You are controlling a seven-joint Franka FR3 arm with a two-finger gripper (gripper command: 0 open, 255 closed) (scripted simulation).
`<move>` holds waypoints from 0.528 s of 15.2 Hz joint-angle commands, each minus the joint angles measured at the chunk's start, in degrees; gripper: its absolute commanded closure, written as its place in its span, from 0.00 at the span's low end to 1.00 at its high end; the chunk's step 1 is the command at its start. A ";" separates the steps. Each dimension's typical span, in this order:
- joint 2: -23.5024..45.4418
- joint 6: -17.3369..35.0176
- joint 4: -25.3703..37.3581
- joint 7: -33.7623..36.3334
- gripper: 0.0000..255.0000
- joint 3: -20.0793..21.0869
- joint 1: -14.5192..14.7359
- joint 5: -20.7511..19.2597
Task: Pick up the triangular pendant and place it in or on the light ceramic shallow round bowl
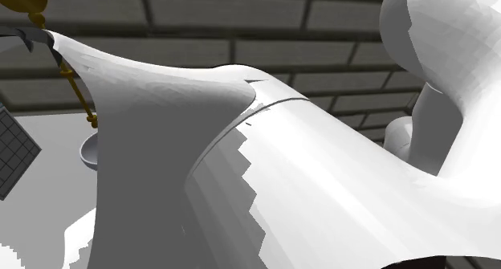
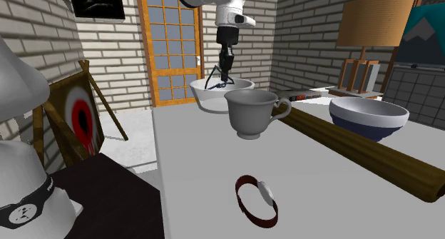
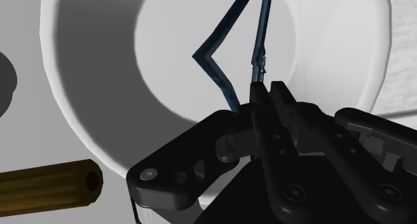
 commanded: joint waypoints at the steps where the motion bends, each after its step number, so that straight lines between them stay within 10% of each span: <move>1: 0.00 0.00 0.00 0.00 1.00 0.00 0.00 0.00; 2: 0.00 0.00 0.00 0.00 0.00 0.00 0.00 0.00; 8: -0.08 -1.89 1.84 -0.09 0.00 0.08 0.10 0.12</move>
